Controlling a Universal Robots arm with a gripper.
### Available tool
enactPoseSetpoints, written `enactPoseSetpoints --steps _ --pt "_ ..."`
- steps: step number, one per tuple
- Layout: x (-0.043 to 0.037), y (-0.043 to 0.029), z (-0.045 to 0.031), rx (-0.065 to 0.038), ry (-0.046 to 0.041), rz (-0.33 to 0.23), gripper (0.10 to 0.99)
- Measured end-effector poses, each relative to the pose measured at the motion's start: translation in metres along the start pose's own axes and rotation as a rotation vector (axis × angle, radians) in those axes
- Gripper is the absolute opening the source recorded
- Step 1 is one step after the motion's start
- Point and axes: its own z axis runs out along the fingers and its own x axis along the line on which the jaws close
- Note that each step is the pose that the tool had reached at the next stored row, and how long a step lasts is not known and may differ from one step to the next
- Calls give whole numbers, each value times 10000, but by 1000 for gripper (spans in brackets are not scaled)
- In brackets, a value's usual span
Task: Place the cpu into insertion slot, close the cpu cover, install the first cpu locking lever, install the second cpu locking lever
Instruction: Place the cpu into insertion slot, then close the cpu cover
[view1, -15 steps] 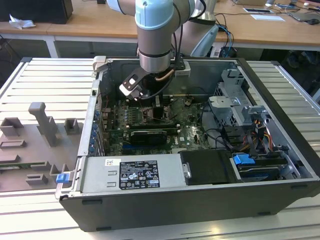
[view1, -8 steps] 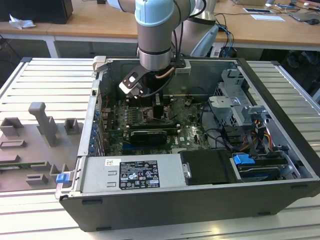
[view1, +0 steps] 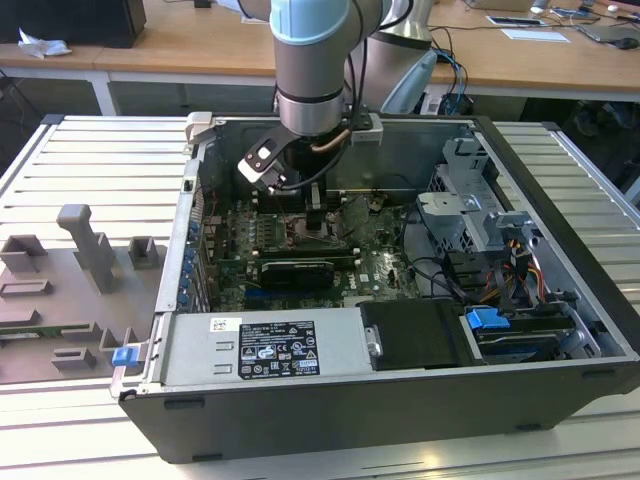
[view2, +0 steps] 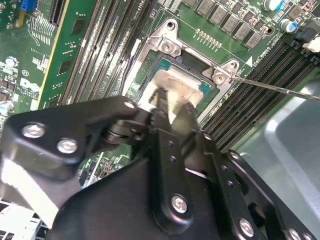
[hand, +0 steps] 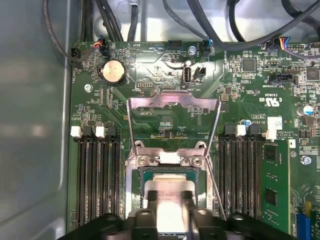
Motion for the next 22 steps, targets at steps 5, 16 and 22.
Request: enactPoseSetpoints --steps 5,16,22 --pt "1 2 -24 0 0 0 106" --pt "1 4 -47 -1 1 0 106" --pt "1 66 -48 8 0 0 106"
